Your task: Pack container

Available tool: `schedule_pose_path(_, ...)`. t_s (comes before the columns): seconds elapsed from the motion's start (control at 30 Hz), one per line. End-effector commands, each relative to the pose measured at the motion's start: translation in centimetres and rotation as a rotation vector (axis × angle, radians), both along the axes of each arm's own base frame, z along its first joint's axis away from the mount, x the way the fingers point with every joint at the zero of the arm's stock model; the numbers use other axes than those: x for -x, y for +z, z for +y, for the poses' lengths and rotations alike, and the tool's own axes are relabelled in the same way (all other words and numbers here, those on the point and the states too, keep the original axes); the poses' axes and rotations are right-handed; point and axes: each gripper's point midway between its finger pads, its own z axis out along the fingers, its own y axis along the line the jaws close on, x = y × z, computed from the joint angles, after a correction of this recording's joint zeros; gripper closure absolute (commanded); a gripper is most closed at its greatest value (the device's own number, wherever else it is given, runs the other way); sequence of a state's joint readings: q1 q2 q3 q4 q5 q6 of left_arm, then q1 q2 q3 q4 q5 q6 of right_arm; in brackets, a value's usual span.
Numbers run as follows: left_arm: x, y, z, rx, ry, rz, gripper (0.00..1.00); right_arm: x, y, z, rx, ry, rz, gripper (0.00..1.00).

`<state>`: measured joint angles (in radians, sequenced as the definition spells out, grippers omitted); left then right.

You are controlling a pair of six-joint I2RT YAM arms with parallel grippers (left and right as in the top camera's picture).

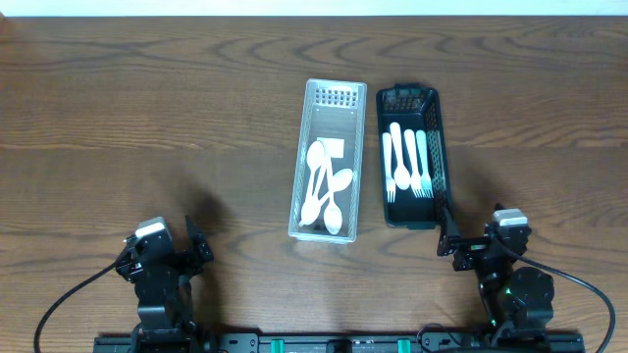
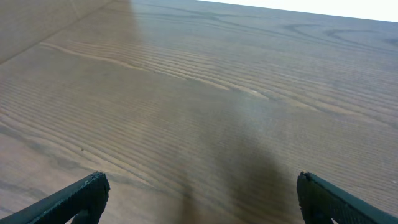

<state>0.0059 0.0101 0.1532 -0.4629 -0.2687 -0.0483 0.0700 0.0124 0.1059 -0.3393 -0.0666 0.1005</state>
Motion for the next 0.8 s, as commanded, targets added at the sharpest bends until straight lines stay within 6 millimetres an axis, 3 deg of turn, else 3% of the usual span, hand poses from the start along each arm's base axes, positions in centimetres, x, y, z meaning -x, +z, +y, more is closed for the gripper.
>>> schedule_pose_path(0.0,0.08,-0.78,0.27,-0.003,0.015,0.014,0.02,0.02,-0.01,0.10,0.009,0.005,-0.005,0.01)
schedule_pose_path(0.77,0.08,-0.79,0.27,-0.003,0.015,0.014,0.02,0.02,-0.01,0.10,0.009,0.005,-0.005,0.01)
